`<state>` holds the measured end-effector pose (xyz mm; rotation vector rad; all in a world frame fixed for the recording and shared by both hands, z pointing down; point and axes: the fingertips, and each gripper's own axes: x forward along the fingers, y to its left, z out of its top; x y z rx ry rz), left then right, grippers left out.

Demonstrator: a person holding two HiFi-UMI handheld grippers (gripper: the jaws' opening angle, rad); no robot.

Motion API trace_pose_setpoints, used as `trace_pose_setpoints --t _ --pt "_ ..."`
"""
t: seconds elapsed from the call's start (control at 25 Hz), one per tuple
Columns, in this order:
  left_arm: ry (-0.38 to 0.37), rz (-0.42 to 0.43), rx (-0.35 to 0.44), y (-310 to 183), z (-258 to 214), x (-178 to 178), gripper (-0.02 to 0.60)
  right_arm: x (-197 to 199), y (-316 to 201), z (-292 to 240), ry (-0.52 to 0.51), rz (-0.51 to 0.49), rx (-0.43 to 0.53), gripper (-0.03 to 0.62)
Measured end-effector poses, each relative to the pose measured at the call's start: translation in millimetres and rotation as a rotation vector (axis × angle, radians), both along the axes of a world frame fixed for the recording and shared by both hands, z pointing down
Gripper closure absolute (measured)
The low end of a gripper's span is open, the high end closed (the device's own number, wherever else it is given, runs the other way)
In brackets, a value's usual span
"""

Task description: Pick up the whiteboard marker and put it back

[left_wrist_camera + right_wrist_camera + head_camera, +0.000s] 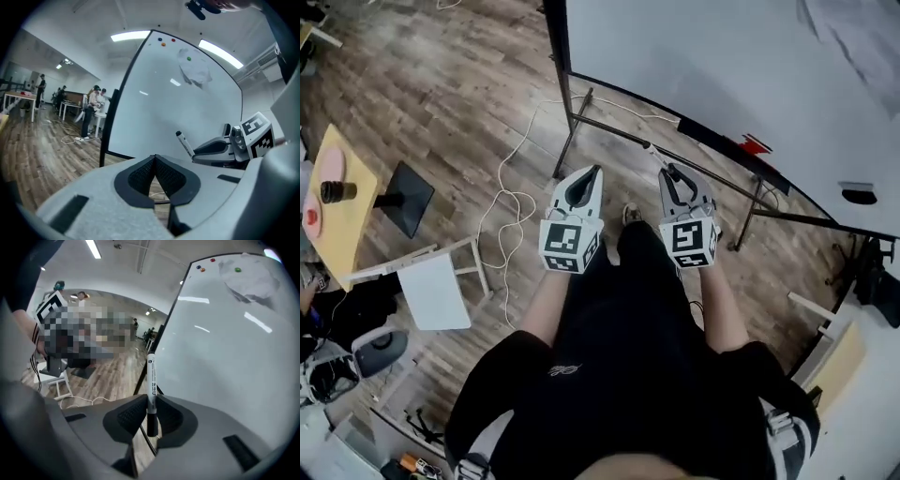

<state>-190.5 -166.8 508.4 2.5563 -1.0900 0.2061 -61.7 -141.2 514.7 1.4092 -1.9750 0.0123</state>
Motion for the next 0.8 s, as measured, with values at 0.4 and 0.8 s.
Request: trace_pose_setpoints --t 0.4,0.8 --pt "-0.008 0.108 -0.054 5.3 32.3 87.5 0.574 113.2 14.9 38.7 0.355 0.037 -0.151 0.54" --pt "-0.06 0.026 -0.115 -12.6 58.4 132.6 0.574 196.3 -15.5 96.6 0.517 -0.041 -0.299 0.54"
